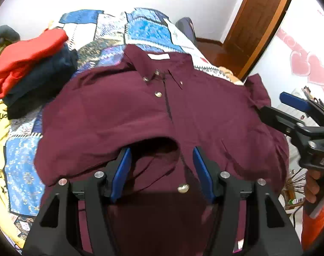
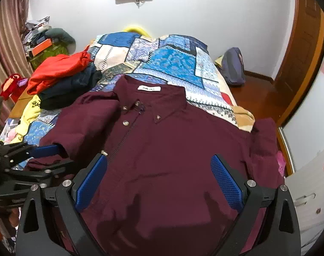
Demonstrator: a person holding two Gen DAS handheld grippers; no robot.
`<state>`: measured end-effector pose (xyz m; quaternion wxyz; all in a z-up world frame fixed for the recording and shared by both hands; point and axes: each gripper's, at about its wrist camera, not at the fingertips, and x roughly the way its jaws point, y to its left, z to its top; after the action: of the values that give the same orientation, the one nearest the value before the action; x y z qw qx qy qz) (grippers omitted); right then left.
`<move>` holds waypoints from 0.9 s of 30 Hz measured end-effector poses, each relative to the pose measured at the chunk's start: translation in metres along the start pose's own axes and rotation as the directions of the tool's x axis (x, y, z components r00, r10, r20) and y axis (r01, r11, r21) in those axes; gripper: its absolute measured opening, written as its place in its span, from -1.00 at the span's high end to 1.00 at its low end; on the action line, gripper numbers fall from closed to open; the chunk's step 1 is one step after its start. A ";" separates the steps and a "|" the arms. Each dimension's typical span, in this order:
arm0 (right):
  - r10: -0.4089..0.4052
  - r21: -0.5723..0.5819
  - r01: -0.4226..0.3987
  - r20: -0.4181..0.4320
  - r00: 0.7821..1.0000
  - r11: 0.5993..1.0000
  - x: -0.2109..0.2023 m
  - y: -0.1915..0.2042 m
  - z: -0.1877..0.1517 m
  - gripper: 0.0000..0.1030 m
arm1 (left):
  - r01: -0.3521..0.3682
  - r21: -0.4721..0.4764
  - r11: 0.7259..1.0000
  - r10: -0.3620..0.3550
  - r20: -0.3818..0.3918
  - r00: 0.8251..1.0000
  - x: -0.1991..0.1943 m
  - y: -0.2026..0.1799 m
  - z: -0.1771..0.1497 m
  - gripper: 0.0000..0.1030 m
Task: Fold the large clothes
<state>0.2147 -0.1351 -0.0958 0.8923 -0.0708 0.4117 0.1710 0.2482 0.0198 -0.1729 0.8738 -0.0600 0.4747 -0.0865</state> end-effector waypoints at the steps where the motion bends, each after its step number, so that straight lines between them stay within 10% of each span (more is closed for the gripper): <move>1: 0.000 -0.009 0.000 0.003 1.000 1.000 -0.001 0.003 0.001 -0.88 | -0.004 -0.003 1.000 0.004 0.013 1.000 -0.006 0.005 0.001 -0.15; 10: 0.065 -0.214 -0.058 0.028 0.997 0.975 0.002 0.069 0.025 -0.88 | -0.162 -0.138 0.977 0.184 0.165 0.969 -0.074 0.088 -0.017 -0.32; 27: 0.073 -0.595 -0.240 -0.292 0.954 0.767 0.111 0.232 0.001 -0.87 | -0.266 -0.408 0.873 0.313 0.050 0.949 -0.077 0.215 -0.108 -0.32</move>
<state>0.1974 0.1087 -0.1759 0.7412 -0.3481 0.4460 0.3613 0.1369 0.2439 -0.2085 0.8722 -0.1688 0.4349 0.1469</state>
